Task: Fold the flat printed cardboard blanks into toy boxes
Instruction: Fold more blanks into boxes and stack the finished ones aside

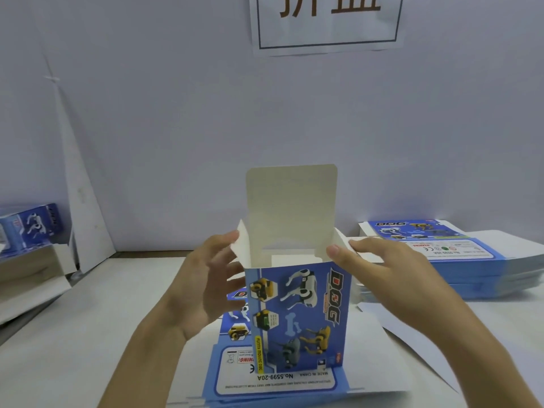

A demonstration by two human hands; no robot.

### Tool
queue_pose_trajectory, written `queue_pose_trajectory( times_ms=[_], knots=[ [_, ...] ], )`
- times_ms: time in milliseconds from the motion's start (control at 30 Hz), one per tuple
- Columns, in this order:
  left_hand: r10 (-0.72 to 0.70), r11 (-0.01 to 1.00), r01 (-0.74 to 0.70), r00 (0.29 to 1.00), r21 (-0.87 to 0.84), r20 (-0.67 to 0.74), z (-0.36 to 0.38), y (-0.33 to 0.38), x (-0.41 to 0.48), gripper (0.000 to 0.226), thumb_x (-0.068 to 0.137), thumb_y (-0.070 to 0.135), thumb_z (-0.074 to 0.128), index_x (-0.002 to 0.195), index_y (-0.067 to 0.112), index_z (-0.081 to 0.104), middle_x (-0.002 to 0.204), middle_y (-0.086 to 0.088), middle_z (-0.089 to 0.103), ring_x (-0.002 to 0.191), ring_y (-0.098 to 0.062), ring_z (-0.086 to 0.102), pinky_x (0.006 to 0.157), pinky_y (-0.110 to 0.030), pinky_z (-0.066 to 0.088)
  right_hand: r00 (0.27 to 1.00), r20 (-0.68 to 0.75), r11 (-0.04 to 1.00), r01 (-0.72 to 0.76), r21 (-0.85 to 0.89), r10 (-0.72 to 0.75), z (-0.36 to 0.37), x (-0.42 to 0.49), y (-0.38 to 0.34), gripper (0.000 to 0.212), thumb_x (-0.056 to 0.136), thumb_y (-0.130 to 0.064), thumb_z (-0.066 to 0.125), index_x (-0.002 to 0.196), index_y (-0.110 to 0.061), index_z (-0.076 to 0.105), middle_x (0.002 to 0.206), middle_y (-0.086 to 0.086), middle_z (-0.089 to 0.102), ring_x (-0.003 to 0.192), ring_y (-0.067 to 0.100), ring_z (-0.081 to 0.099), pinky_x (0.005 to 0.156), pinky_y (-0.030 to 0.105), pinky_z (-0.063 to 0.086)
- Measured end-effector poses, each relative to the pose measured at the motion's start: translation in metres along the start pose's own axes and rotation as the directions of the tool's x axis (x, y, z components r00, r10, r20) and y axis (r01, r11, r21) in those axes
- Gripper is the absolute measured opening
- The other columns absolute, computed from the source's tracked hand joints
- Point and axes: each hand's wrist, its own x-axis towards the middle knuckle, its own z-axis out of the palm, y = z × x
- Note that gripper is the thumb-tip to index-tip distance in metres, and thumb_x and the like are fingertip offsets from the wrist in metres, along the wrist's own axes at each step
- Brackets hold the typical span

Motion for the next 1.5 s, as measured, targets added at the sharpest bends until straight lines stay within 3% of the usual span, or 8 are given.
queue_pose_trajectory(
  times_ms=[133, 567, 767, 900, 1000, 1133, 1367, 1500],
  knots=[
    [-0.061, 0.997, 0.059, 0.998, -0.056, -0.035, -0.02, -0.011, 0.008, 0.058, 0.07, 0.042, 0.061, 0.118, 0.011, 0.065, 0.115, -0.009, 0.069, 0.111, -0.028, 0.06, 0.105, -0.054, 0.036, 0.999, 0.033, 0.999, 0.021, 0.033, -0.022, -0.001, 0.0, 0.0, 0.081, 0.063, -0.074, 0.032, 0.123, -0.029, 0.061, 0.106, -0.011, 0.07, 0.079, -0.012, 0.05, 0.05, 0.007, 0.034],
    [-0.139, 0.983, 0.149, 0.985, 0.103, -0.099, 0.001, -0.024, 0.014, 0.089, 0.068, 0.073, 0.045, 0.141, 0.021, 0.046, 0.143, -0.016, 0.047, 0.133, -0.035, 0.044, 0.111, -0.057, 0.031, 0.986, 0.145, 0.975, 0.055, 0.216, -0.087, 0.003, 0.002, 0.009, 0.062, 0.067, -0.072, 0.042, 0.116, -0.037, 0.056, 0.089, -0.025, 0.068, 0.079, -0.013, 0.062, 0.048, 0.006, 0.043],
    [-0.006, 0.961, 0.061, 0.98, 0.269, -0.2, -0.003, -0.013, 0.012, 0.08, 0.07, 0.074, 0.032, 0.101, 0.008, 0.067, 0.089, -0.01, 0.074, 0.089, -0.028, 0.069, 0.082, -0.04, 0.056, 0.99, -0.013, 0.99, 0.138, 0.021, -0.137, 0.003, 0.003, 0.013, 0.061, 0.057, -0.074, 0.061, 0.106, -0.041, 0.047, 0.157, -0.015, 0.018, 0.136, -0.006, 0.025, 0.088, 0.013, 0.028],
    [0.093, 0.953, -0.08, 0.995, 0.293, -0.033, -0.005, -0.007, 0.006, 0.072, 0.073, 0.078, 0.054, 0.119, 0.024, 0.061, 0.106, -0.003, 0.072, 0.099, -0.021, 0.069, 0.091, -0.038, 0.052, 0.977, -0.023, 0.958, 0.213, 0.19, -0.213, 0.008, -0.002, 0.003, 0.066, 0.049, -0.079, 0.057, 0.099, -0.039, 0.038, 0.101, -0.031, 0.05, 0.091, -0.029, 0.043, 0.065, -0.001, 0.04],
    [0.103, 0.932, -0.136, 0.988, 0.335, 0.115, -0.001, -0.012, 0.009, 0.109, 0.062, 0.065, 0.074, 0.149, 0.04, 0.013, 0.125, 0.008, 0.062, 0.112, -0.014, 0.063, 0.098, -0.035, 0.05, 0.958, -0.013, 0.937, 0.285, 0.202, -0.288, 0.012, -0.005, -0.002, 0.062, 0.054, -0.08, 0.055, 0.101, -0.045, 0.036, 0.1, -0.037, 0.05, 0.098, -0.021, 0.046, 0.068, 0.002, 0.045],
    [0.163, 0.843, -0.224, 0.973, 0.489, 0.164, 0.015, -0.031, 0.016, 0.148, 0.037, 0.053, 0.086, 0.137, 0.058, -0.022, 0.149, 0.014, 0.032, 0.127, -0.015, 0.051, 0.095, -0.034, 0.053, 0.956, -0.035, 0.938, 0.293, 0.185, -0.292, 0.014, -0.009, -0.007, 0.051, 0.064, -0.072, 0.06, 0.1, -0.043, 0.037, 0.101, -0.041, 0.047, 0.092, -0.012, 0.053, 0.068, 0.013, 0.05],
    [0.43, 0.79, -0.402, 0.902, 0.464, 0.049, 0.018, -0.057, 0.032, 0.134, 0.037, 0.049, 0.091, 0.118, 0.081, -0.011, 0.126, 0.044, 0.033, 0.112, 0.018, 0.048, 0.078, -0.016, 0.055, 0.954, 0.034, 0.945, 0.291, 0.146, -0.299, 0.01, -0.009, -0.003, 0.05, 0.068, -0.069, 0.063, 0.103, -0.049, 0.033, 0.102, -0.038, 0.045, 0.097, -0.015, 0.051, 0.078, 0.016, 0.049],
    [0.467, 0.793, -0.434, 0.884, 0.428, 0.031, 0.012, -0.063, 0.036, 0.134, 0.045, 0.037, 0.095, 0.124, 0.077, -0.005, 0.122, 0.051, 0.034, 0.113, 0.018, 0.048, 0.075, -0.013, 0.053, 0.946, 0.194, 0.939, 0.201, 0.279, -0.26, 0.001, -0.006, 0.003, 0.08, 0.064, -0.073, 0.064, 0.125, -0.069, 0.012, 0.132, -0.034, 0.036, 0.115, -0.012, 0.046, 0.095, 0.023, 0.045]
  ],
)
